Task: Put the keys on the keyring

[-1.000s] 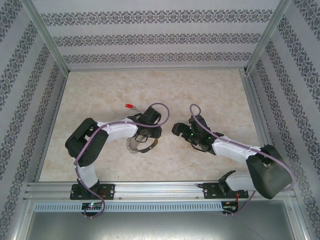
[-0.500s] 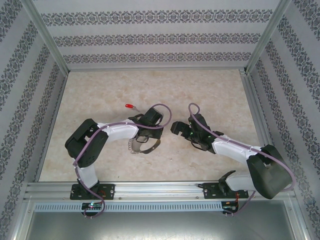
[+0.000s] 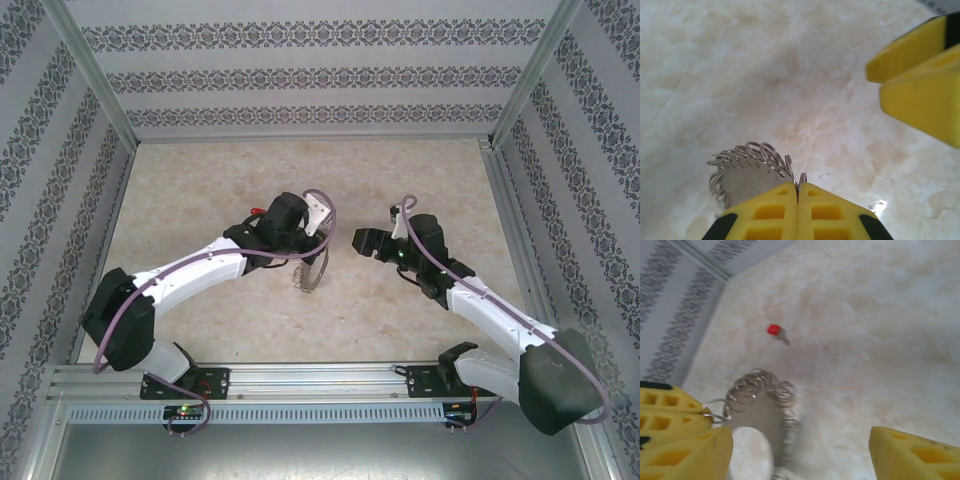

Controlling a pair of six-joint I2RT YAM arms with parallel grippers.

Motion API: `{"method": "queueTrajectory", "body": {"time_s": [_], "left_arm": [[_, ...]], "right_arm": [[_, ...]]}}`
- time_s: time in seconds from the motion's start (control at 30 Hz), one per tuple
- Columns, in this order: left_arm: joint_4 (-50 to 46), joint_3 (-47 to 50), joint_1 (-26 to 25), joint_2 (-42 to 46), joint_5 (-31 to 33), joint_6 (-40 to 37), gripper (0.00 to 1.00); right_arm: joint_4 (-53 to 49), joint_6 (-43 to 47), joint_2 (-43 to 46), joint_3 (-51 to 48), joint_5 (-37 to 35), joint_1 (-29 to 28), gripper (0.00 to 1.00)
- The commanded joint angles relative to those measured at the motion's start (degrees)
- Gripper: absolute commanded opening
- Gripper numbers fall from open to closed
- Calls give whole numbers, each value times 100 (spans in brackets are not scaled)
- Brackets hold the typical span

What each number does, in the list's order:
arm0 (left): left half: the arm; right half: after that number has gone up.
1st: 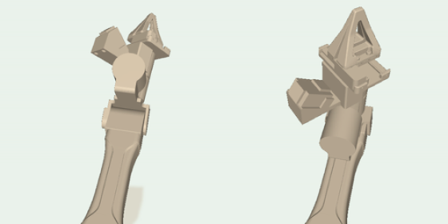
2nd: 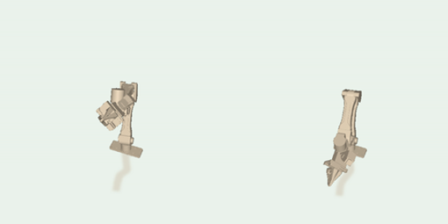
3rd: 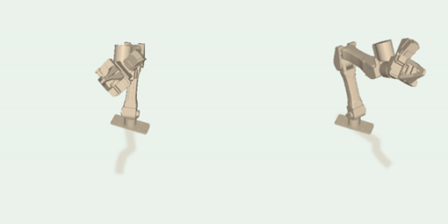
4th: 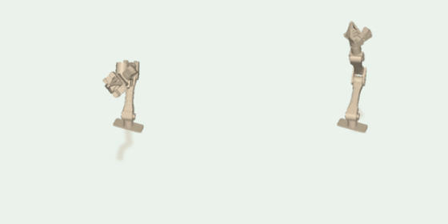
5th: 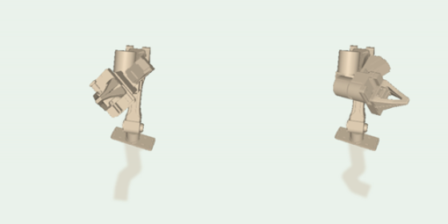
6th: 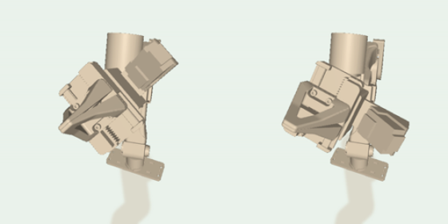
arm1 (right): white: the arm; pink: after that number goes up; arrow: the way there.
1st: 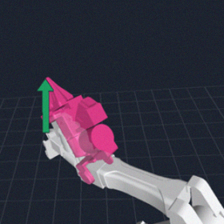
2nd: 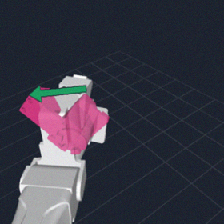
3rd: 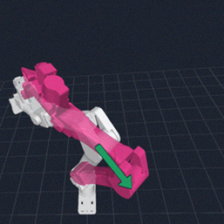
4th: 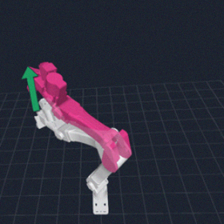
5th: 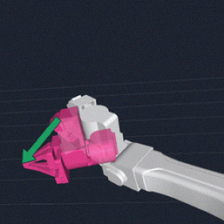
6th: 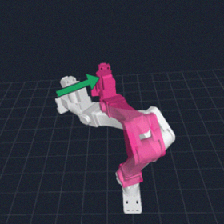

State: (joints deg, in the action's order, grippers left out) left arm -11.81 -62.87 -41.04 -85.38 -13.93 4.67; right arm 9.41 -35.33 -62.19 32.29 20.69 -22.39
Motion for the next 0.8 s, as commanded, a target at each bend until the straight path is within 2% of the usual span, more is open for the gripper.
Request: {"method": "queueTrajectory", "body": {"time_s": [0.0, 0.13, 0.23, 0.4, 0.6, 0.77], "left_arm": [[264, -246, 93, 253, -683, -634, 0], [401, -410, 258, 408, -1359, -727, 0], [403, -567, 370, 439, -1725, -782, 0], [544, -706, 567, 396, -2272, -706, 0], [672, -840, 806, 269, -2967, -481, 0], [631, -915, 860, 160, -3270, -419, 0]], "right_arm": [[489, 384, 230, 213, 910, 185, 63], [657, 450, 319, 403, 1499, 279, 48], [714, 610, 374, 475, 1937, 275, 43], [842, 683, 420, 539, 2416, 302, 40], [1031, 575, 331, 533, 2454, 306, 39], [1349, 409, 160, 542, 2558, 294, 38]]}}
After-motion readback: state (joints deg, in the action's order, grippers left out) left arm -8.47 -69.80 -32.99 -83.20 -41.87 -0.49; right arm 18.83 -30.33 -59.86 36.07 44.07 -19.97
